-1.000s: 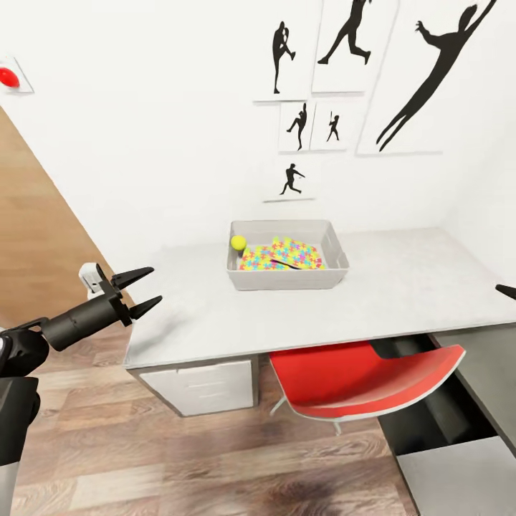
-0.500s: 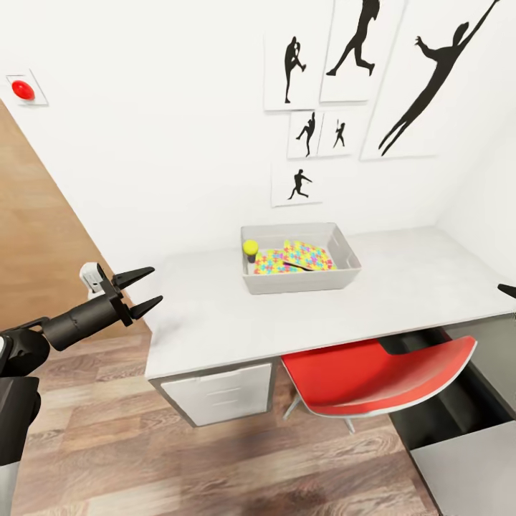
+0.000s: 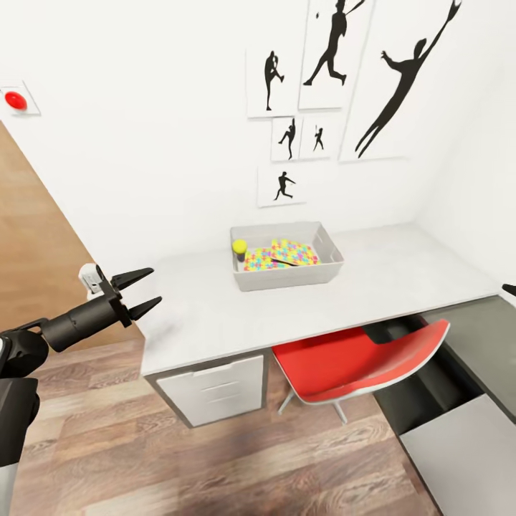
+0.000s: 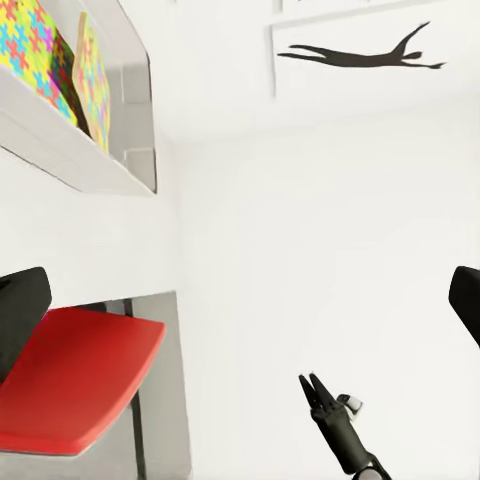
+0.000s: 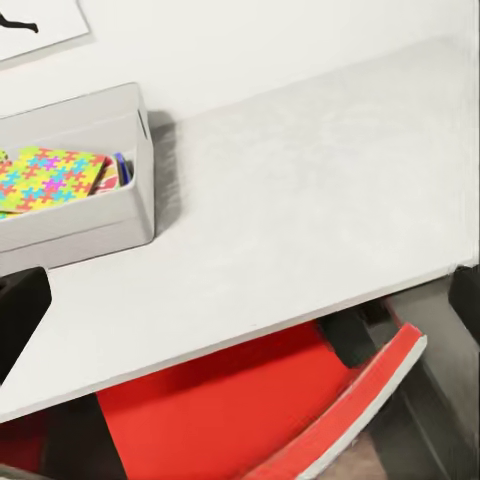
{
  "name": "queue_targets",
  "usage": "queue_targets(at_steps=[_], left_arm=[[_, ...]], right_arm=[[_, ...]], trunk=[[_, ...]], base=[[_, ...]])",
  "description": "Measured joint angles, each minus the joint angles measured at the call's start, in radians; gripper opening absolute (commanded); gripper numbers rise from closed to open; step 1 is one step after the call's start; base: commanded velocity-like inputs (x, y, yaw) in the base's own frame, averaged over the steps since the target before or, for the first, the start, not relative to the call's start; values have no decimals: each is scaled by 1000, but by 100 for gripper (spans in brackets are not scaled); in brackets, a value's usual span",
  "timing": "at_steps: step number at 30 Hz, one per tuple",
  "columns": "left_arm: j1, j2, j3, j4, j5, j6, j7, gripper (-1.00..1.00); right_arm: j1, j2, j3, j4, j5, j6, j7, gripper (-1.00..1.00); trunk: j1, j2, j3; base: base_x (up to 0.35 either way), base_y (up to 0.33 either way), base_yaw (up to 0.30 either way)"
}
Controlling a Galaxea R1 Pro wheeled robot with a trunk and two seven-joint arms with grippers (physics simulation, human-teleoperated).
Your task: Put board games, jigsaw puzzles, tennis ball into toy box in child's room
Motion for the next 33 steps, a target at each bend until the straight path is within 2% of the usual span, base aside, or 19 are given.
queue_targets(at_steps=[10,13,14,16,18,20,23,24,25,26,27,28,29,31,33], left_arm=[[4,13,3,0,0,0,3,100],[7,17,3,0,-2,0,6,100],[16,19,3,1,-9,0,9,100],[40,20,4,1,-27,0,11,100],[75,22,10,1,-45,0,8,100],[116,26,32,0,-56,0,4,100],[210,39,88,0,-69,5,-1,100],[249,44,110,0,-73,6,-2,100],[327,54,155,1,-86,9,-5,100],[374,59,177,1,-89,9,-5,100],[450,63,205,3,-129,9,-6,100],[561,48,223,9,-262,1,-4,100],[602,30,222,12,-330,-5,-4,100],[659,-26,216,17,-482,-22,-6,100],[706,-91,212,27,-645,-41,-7,100]], right_arm=[[1,0,7,0,2,2,-23,100],[2,3,26,1,27,31,-41,100],[4,13,55,3,64,66,-62,100],[9,34,88,5,111,71,-78,100],[26,64,111,5,158,70,-86,100],[56,98,127,4,197,70,-90,100],[105,147,144,4,241,69,-95,100],[135,178,150,7,270,69,-96,100],[152,197,153,8,287,68,-95,100],[170,215,155,10,306,68,-95,100],[206,255,163,21,346,68,-97,100],[261,319,224,73,433,70,-104,100],[281,347,259,103,469,71,-107,100],[305,382,326,166,546,37,-109,100],[321,406,376,237,616,-14,-110,100]], trunk=[[0,0,16],[0,0,21],[0,0,22],[0,0,25],[0,0,28],[0,0,32],[0,0,36],[-1,0,38],[-1,0,39],[-1,0,41],[-1,0,42],[-1,0,44],[-1,0,45],[-1,0,49],[-1,0,52]], base=[[-317,23,-117],[-327,89,-115],[-328,110,-115],[-304,101,-115],[-220,68,-115],[-141,44,-115],[-77,24,-115],[-41,13,-115],[-33,10,-116],[-21,6,-117],[-11,3,-119],[-9,3,-120],[-7,2,-121],[-5,2,-121],[-2,1,-121]])
